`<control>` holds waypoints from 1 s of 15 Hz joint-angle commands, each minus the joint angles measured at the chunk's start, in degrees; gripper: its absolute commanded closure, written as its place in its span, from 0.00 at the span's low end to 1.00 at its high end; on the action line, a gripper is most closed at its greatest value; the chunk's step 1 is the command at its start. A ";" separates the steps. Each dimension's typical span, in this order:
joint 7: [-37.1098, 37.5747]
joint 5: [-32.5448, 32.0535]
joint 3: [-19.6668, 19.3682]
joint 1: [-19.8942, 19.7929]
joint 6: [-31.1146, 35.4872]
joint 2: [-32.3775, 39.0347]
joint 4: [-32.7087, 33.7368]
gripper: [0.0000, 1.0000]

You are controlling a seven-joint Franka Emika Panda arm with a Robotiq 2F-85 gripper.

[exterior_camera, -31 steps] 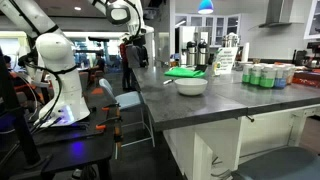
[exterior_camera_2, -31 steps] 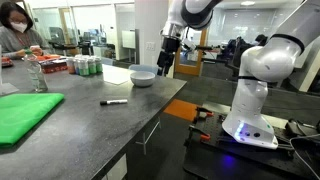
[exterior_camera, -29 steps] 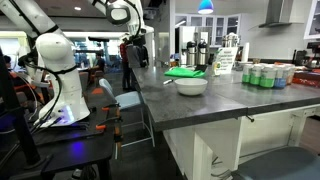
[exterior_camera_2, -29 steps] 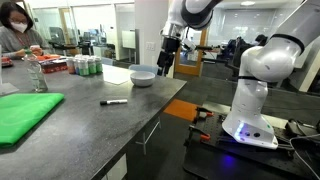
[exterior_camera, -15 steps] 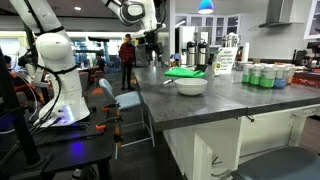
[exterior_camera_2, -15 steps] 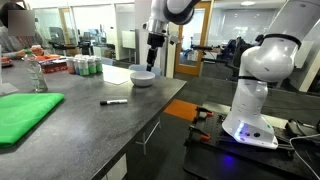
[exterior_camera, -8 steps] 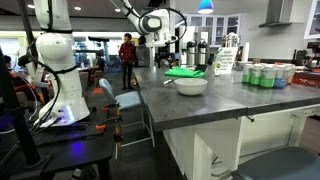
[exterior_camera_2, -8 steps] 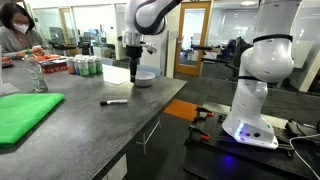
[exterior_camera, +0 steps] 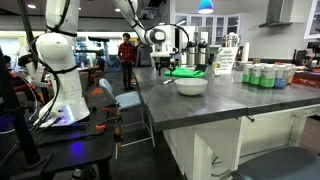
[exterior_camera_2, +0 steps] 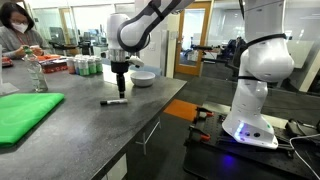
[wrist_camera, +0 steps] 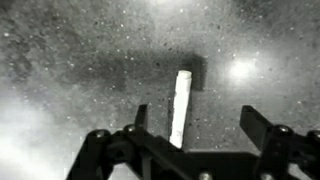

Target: Pick up the marker and put it in the bowl

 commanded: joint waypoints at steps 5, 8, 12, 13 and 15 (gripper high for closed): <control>2.71 -1.87 1.43 -0.40 -0.48 5.11 2.49 0.13; 3.51 -2.28 1.52 -0.29 0.40 5.49 2.11 0.41; 3.57 -2.06 1.54 -0.57 0.36 5.15 2.00 0.73; 3.74 -1.91 1.49 -0.68 0.22 5.06 2.08 0.80; 4.52 -1.75 1.25 -0.88 0.37 4.84 2.01 0.95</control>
